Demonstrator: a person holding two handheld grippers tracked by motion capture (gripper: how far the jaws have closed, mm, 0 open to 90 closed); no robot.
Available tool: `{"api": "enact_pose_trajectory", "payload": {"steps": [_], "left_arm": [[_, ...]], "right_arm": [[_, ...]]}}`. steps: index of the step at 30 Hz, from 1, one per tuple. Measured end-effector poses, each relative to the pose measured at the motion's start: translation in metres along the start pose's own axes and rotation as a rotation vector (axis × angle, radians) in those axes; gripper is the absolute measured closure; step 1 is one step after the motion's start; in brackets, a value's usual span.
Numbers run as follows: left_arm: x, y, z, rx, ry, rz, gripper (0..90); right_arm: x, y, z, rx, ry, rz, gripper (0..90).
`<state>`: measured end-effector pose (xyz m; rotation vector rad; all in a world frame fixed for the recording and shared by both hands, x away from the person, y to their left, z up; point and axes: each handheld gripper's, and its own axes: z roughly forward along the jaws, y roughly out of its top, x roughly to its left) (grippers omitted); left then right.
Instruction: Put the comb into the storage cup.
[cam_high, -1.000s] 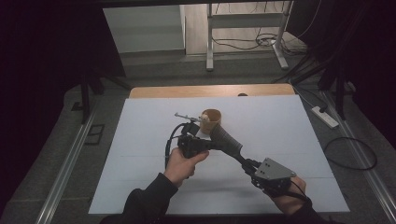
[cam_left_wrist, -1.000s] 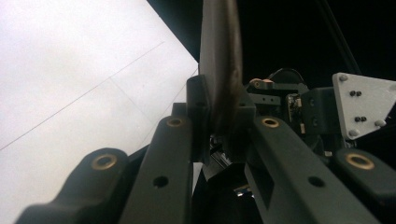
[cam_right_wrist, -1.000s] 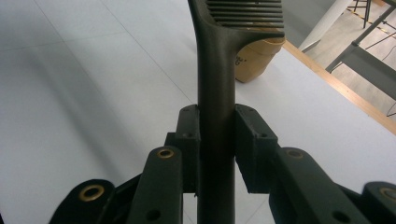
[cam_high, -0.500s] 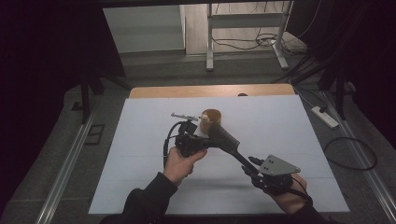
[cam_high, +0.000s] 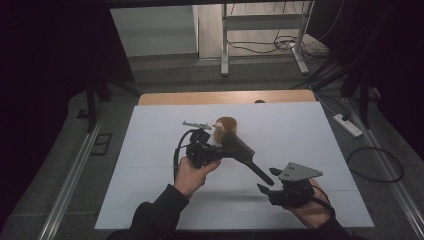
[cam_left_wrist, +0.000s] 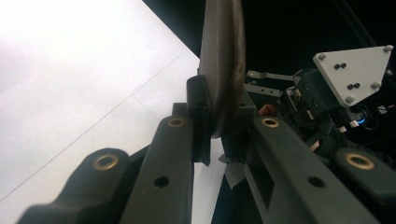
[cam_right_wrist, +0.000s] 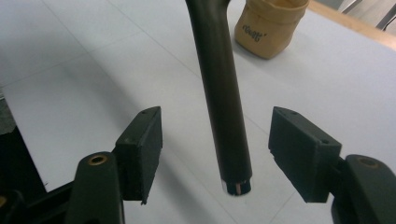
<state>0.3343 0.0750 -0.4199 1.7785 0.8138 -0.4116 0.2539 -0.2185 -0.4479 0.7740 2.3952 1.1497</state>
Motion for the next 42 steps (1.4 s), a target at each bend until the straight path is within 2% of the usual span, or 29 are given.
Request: {"api": "enact_pose_trajectory", "payload": {"steps": [7, 10, 15, 21, 25, 28, 37, 42], "left_arm": [[-0.002, 0.001, -0.005, -0.005, 0.026, 0.024, 82.6], [-0.003, 0.002, -0.006, -0.012, 0.033, 0.028, 82.6], [-0.004, 0.003, -0.009, -0.014, 0.05, 0.041, 82.6], [-0.005, 0.004, -0.012, -0.022, 0.068, 0.055, 82.6], [-0.005, 0.005, -0.015, -0.029, 0.089, 0.065, 82.6], [-0.005, 0.005, -0.017, -0.031, 0.101, 0.068, 82.5], [-0.004, 0.006, -0.027, -0.049, 0.141, 0.081, 82.6], [-0.005, 0.007, -0.032, -0.054, 0.166, 0.094, 82.6]], "right_arm": [[-0.004, -0.001, -0.001, 0.014, 0.0, 0.021, 23.2], [-0.006, -0.002, -0.001, 0.037, 0.018, 0.032, 18.5], [-0.008, -0.003, -0.001, 0.059, 0.029, 0.029, 14.7], [-0.011, -0.006, -0.001, 0.076, 0.038, 0.048, 8.7], [-0.012, -0.009, 0.0, 0.107, 0.03, 0.026, 5.9], [-0.014, -0.011, 0.0, 0.119, 0.029, 0.026, 4.7], [-0.02, -0.016, -0.003, 0.141, 0.041, 0.05, 1.6], [-0.023, -0.02, -0.007, 0.133, 0.033, 0.055, 0.0]]}}
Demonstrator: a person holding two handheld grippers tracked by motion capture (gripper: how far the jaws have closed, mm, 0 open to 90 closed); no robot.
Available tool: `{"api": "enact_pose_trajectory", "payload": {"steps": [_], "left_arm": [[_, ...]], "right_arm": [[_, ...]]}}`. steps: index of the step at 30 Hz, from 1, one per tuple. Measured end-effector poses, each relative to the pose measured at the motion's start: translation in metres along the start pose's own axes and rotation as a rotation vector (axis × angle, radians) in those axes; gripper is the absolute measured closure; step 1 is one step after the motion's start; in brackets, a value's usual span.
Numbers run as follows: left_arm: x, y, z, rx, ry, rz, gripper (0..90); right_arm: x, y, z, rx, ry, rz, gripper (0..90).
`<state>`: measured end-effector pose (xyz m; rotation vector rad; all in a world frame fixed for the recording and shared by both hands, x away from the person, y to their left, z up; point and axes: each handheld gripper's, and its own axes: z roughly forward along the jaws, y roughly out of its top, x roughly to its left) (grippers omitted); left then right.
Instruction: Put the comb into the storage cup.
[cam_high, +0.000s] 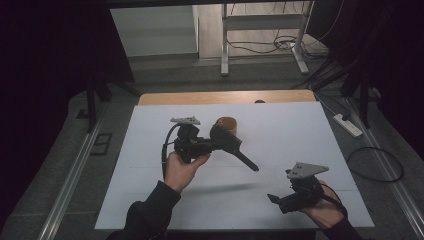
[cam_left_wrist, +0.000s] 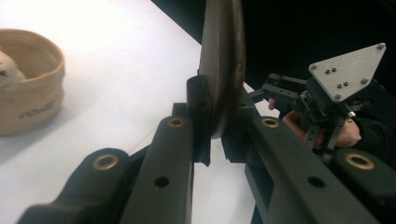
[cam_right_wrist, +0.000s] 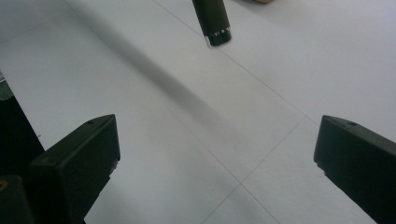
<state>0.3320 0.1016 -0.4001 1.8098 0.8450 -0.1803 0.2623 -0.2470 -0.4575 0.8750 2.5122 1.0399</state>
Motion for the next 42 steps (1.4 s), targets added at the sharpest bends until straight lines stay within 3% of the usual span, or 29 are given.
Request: {"api": "enact_pose_trajectory", "payload": {"steps": [10, 20, 42], "left_arm": [[0.003, 0.005, -0.01, -0.027, 0.028, 0.01, 82.5], [0.007, 0.01, -0.018, -0.046, 0.058, 0.013, 82.5], [0.02, 0.03, -0.034, -0.072, 0.128, 0.017, 82.5]], "right_arm": [[-0.006, -0.009, -0.005, 0.006, -0.005, 0.013, 0.0], [-0.01, -0.019, -0.013, -0.001, 0.002, 0.056, 0.0], [-0.017, -0.033, -0.033, -0.001, -0.068, 0.113, 0.0]]}}
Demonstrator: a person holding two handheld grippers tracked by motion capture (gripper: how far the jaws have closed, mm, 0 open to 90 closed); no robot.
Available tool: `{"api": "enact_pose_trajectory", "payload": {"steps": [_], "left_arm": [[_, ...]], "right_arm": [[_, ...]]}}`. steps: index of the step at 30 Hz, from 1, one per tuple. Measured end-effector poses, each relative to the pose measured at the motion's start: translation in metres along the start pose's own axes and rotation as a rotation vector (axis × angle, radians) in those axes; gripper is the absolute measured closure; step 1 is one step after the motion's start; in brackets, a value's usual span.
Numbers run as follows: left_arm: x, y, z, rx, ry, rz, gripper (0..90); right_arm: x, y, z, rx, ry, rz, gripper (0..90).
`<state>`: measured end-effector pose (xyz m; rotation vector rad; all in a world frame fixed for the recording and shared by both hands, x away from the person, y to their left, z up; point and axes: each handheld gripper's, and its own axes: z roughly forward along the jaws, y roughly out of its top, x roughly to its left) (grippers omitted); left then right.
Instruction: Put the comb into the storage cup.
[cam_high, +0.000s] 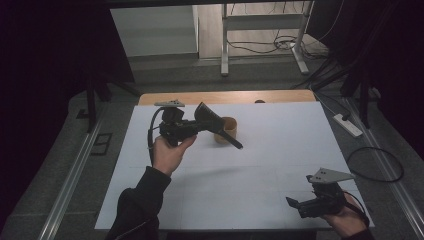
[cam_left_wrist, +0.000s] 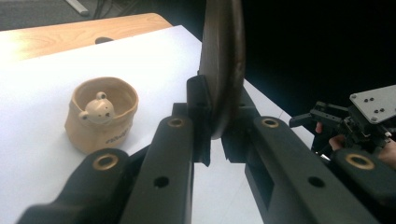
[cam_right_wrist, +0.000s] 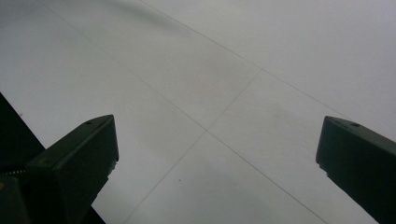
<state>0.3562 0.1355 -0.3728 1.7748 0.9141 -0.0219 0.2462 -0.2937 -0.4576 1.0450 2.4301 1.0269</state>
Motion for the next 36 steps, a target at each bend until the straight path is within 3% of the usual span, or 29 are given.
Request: {"api": "enact_pose_trajectory", "payload": {"steps": [13, 36], "left_arm": [[0.007, 0.01, -0.003, -0.008, 0.037, 0.002, 82.5], [0.019, 0.033, -0.003, -0.013, 0.094, -0.004, 82.5]], "right_arm": [[-0.006, -0.01, -0.01, 0.003, -0.04, 0.038, 0.0], [-0.013, -0.026, -0.024, 0.018, -0.069, 0.119, 0.0]]}}
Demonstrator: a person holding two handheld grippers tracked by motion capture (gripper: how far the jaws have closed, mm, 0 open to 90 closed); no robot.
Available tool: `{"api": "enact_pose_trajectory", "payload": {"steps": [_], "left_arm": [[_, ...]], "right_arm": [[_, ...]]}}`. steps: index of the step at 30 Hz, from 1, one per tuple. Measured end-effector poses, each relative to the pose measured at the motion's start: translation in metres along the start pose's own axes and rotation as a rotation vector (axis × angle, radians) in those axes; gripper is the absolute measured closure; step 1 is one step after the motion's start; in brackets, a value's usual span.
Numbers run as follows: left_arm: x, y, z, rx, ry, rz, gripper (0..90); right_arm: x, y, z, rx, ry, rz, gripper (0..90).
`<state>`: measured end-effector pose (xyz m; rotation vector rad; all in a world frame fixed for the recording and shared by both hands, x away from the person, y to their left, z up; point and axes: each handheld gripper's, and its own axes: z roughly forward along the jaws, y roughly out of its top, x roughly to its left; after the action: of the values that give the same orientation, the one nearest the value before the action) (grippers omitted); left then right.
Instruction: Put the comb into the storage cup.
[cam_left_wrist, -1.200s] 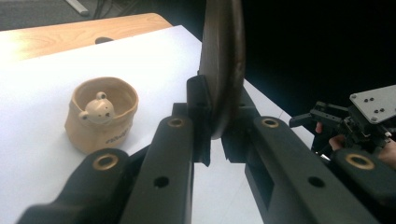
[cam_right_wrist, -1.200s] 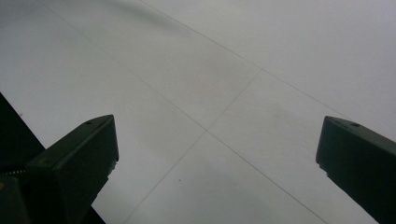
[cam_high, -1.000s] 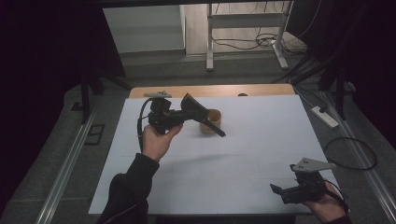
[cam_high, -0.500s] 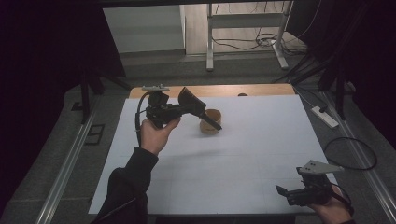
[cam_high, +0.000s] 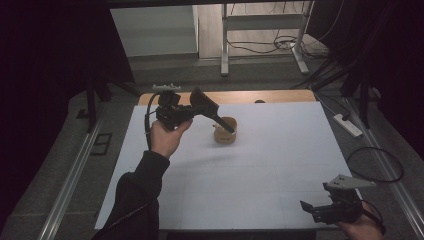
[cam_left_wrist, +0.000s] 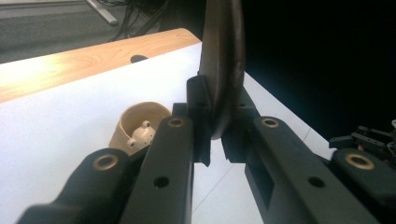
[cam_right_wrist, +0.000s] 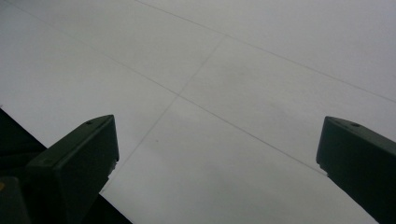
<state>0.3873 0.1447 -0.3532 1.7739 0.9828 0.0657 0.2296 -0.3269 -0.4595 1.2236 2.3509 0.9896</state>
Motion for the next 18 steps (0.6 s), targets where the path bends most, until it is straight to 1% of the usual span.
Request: {"api": "enact_pose_trajectory", "payload": {"steps": [4, 7, 11, 16, 18], "left_arm": [[0.001, 0.004, 0.002, 0.004, 0.011, 0.005, 82.5], [0.002, 0.008, 0.005, 0.007, 0.02, 0.008, 82.5], [0.004, 0.013, 0.007, 0.01, 0.032, 0.007, 82.6], [0.005, 0.017, 0.01, 0.018, 0.05, 0.015, 82.6], [0.006, 0.018, 0.011, 0.021, 0.058, 0.019, 82.5]], "right_arm": [[-0.003, -0.003, -0.004, 0.001, -0.015, 0.017, 0.0], [-0.004, -0.004, -0.007, 0.004, -0.026, 0.04, 0.0], [-0.006, -0.006, -0.01, 0.017, -0.03, 0.055, 0.0], [-0.007, -0.008, -0.012, 0.024, -0.035, 0.051, 0.0], [-0.007, -0.008, -0.012, 0.019, -0.036, 0.055, 0.0]]}}
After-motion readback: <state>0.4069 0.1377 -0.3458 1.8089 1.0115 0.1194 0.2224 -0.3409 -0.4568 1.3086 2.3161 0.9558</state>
